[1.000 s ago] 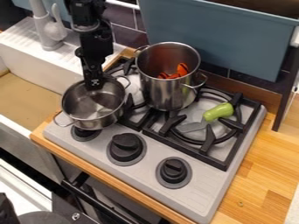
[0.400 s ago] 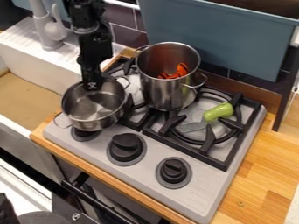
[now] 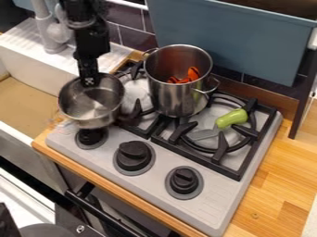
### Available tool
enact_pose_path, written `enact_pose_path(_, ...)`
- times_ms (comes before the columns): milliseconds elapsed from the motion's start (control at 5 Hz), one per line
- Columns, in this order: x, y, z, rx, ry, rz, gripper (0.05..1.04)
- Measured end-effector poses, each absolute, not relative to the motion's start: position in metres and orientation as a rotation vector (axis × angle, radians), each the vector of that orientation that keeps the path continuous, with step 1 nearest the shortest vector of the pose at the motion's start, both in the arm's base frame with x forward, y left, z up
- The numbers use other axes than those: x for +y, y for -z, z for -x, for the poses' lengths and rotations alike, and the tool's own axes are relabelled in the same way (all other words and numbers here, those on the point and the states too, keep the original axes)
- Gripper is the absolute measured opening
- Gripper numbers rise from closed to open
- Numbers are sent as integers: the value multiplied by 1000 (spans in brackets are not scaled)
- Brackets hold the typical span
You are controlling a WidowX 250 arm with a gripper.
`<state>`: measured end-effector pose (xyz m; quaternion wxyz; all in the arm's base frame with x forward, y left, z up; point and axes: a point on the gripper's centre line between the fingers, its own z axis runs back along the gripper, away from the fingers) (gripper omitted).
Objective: Move the pot on the left side of burner
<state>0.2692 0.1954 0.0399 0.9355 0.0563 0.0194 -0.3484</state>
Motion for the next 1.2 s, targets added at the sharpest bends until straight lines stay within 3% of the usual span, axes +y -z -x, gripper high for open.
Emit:
enact_pose_path(400,216,-39,-295,55,587,-104,56)
enact_pose_path(800,211,-38,-324,66,394,-31,56)
enact_pose_path(1200,190,-34,-326,39,343,-19,56)
